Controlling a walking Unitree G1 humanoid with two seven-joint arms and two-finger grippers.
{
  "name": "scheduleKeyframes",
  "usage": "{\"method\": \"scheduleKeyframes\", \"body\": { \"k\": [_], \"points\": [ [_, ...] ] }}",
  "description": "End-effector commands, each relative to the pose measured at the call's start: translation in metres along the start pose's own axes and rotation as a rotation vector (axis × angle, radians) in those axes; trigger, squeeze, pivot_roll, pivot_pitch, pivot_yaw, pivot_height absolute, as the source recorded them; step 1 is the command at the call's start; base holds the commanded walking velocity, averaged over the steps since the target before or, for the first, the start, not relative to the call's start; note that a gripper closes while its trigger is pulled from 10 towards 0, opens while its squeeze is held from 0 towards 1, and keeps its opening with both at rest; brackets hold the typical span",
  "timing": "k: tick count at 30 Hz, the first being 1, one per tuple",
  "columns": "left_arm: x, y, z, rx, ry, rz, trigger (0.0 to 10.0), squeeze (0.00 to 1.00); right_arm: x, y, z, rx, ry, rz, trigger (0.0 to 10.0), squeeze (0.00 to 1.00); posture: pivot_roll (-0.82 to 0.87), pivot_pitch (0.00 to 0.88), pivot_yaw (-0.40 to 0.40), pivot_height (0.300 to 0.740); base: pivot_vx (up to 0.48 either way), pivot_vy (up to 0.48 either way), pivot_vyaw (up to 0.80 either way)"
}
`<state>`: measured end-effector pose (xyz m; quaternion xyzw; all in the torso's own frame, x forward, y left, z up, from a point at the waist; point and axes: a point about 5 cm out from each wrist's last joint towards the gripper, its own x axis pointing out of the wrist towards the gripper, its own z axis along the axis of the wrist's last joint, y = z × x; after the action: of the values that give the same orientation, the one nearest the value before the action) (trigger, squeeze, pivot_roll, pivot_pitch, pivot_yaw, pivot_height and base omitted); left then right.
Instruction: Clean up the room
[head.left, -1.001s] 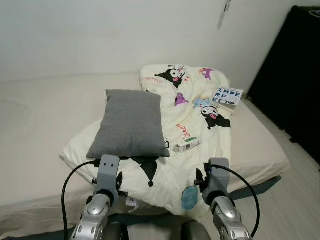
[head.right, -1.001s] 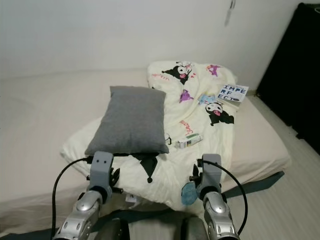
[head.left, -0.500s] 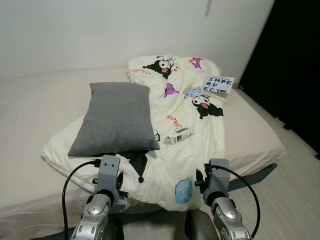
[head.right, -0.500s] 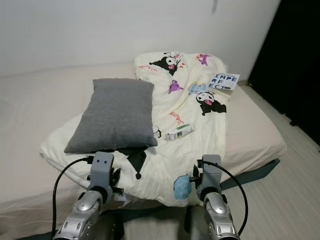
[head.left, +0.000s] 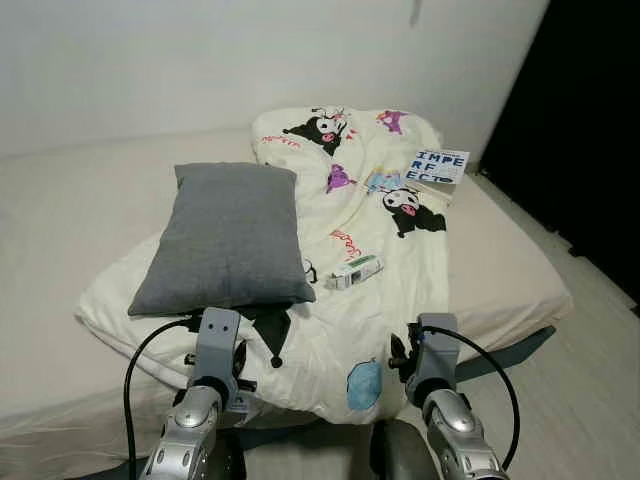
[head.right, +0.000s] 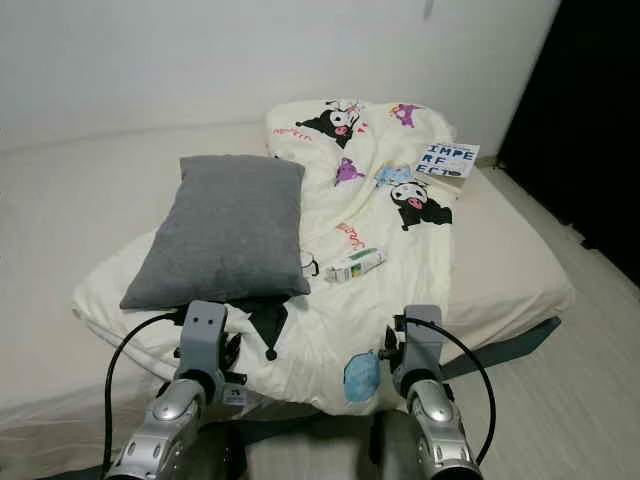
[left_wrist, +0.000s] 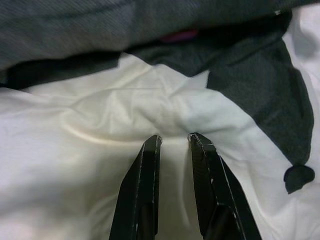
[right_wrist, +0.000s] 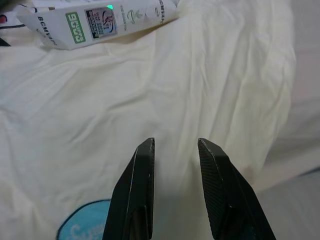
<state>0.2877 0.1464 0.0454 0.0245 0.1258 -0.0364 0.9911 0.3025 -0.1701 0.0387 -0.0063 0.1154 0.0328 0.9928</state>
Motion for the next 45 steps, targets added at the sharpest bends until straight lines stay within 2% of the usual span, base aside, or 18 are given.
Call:
{"method": "scheduleKeyframes", "body": {
  "k": [1, 3, 5, 7, 9, 10, 11, 12, 19, 22, 24, 25, 31, 33, 35, 39, 41, 45],
  "points": [
    [-0.004, 0.003, -0.008, 0.006, 0.036, -0.003, 10.0, 0.00, 0.002, 0.001, 0.001, -0.043, 0.009, 0.026, 10.0, 0.00, 0.05, 0.134, -0.025, 0.576, 0.000, 0.000, 0.00],
    [-0.004, 0.004, -0.009, 0.006, 0.039, -0.004, 10.0, 0.00, 0.005, 0.001, 0.006, -0.069, -0.003, 0.046, 10.0, 0.00, 0.05, 0.134, -0.025, 0.576, 0.000, 0.000, 0.00],
    [-0.005, 0.005, -0.009, 0.007, 0.044, -0.011, 10.0, 0.00, 0.013, 0.000, 0.017, -0.147, -0.016, 0.095, 10.0, 0.00, 0.05, 0.138, -0.028, 0.576, 0.000, 0.000, 0.00],
    [-0.005, 0.005, -0.009, 0.007, 0.044, -0.011, 10.0, 0.00, 0.013, 0.000, 0.017, -0.147, -0.016, 0.095, 10.0, 0.00, 0.05, 0.138, -0.028, 0.576, 0.000, 0.000, 0.00],
    [-0.007, 0.005, -0.009, 0.005, 0.043, -0.022, 10.0, 0.00, 0.020, -0.003, 0.029, -0.213, -0.026, 0.138, 10.0, 0.00, 0.06, 0.148, -0.035, 0.576, 0.000, 0.000, 0.00],
    [-0.007, 0.005, -0.009, 0.005, 0.043, -0.022, 10.0, 0.00, 0.020, -0.003, 0.029, -0.213, -0.026, 0.138, 10.0, 0.00, 0.06, 0.148, -0.035, 0.576, 0.000, 0.000, 0.00],
    [-0.009, 0.005, -0.008, 0.001, 0.036, -0.034, 10.0, 0.00, 0.024, -0.004, 0.035, -0.240, -0.033, 0.166, 10.0, 0.42, 0.07, 0.156, -0.038, 0.576, 0.000, 0.000, 0.00],
    [-0.012, 0.004, -0.006, 0.003, 0.025, -0.058, 10.0, 0.00, 0.027, -0.005, 0.040, -0.272, -0.026, 0.194, 10.0, 1.00, 0.07, 0.167, -0.043, 0.576, 0.000, 0.000, 0.00],
    [-0.023, 0.000, 0.006, -0.013, -0.035, -0.170, 10.0, 0.00, 0.035, -0.007, 0.052, -0.363, -0.016, 0.269, 10.0, 1.00, 0.10, 0.210, -0.053, 0.576, 0.000, 0.000, 0.00],
    [-0.036, 0.001, 0.014, -0.051, -0.083, -0.263, 10.0, 0.00, 0.042, -0.008, 0.071, -0.432, -0.054, 0.295, 10.0, 1.00, 0.12, 0.247, -0.057, 0.576, 0.000, 0.000, 0.00],
    [-0.036, 0.001, 0.014, -0.051, -0.083, -0.263, 10.0, 0.00, 0.042, -0.008, 0.071, -0.432, -0.054, 0.295, 10.0, 1.00, 0.12, 0.247, -0.057, 0.576, 0.000, 0.000, 0.00],
    [-0.041, 0.000, 0.016, -0.055, -0.095, -0.300, 10.0, 0.00, 0.044, -0.010, 0.077, -0.448, -0.064, 0.290, 10.0, 1.00, 0.13, 0.263, -0.058, 0.576, 0.000, 0.000, 0.00],
    [-0.057, -0.009, 0.028, -0.066, -0.125, -0.457, 10.0, 0.00, 0.050, -0.018, 0.101, -0.526, -0.090, 0.290, 10.0, 1.00, 0.15, 0.304, -0.060, 0.576, 0.000, 0.000, 0.00],
    [-0.060, -0.011, 0.031, -0.073, -0.128, -0.479, 10.0, 0.00, 0.051, -0.020, 0.105, -0.539, -0.092, 0.295, 10.0, 1.00, 0.15, 0.310, -0.061, 0.576, 0.000, 0.000, 0.00],
    [-0.071, -0.018, 0.041, -0.103, -0.137, -0.561, 10.0, 0.00, 0.052, -0.022, 0.115, -0.602, -0.098, 0.314, 10.0, 1.00, 0.18, 0.334, -0.063, 0.576, 0.000, 0.000, 0.00],
    [-0.074, -0.020, 0.044, -0.109, -0.139, -0.581, 10.0, 0.00, 0.053, -0.023, 0.117, -0.615, -0.100, 0.316, 10.0, 1.00, 0.18, 0.334, -0.063, 0.576, 0.000, 0.000, 0.00],
    [-0.079, -0.023, 0.050, -0.113, -0.148, -0.616, 10.0, 0.00, 0.053, -0.023, 0.122, -0.638, -0.101, 0.335, 10.0, 1.00, 0.21, 0.357, -0.066, 0.576, 0.000, 0.000, 0.00],
    [-0.081, -0.023, 0.054, -0.095, -0.164, -0.607, 10.0, 0.00, 0.054, -0.024, 0.126, -0.657, -0.103, 0.338, 10.0, 1.00, 0.22, 0.365, -0.068, 0.576, 0.000, 0.000, 0.00]
  ]
}}
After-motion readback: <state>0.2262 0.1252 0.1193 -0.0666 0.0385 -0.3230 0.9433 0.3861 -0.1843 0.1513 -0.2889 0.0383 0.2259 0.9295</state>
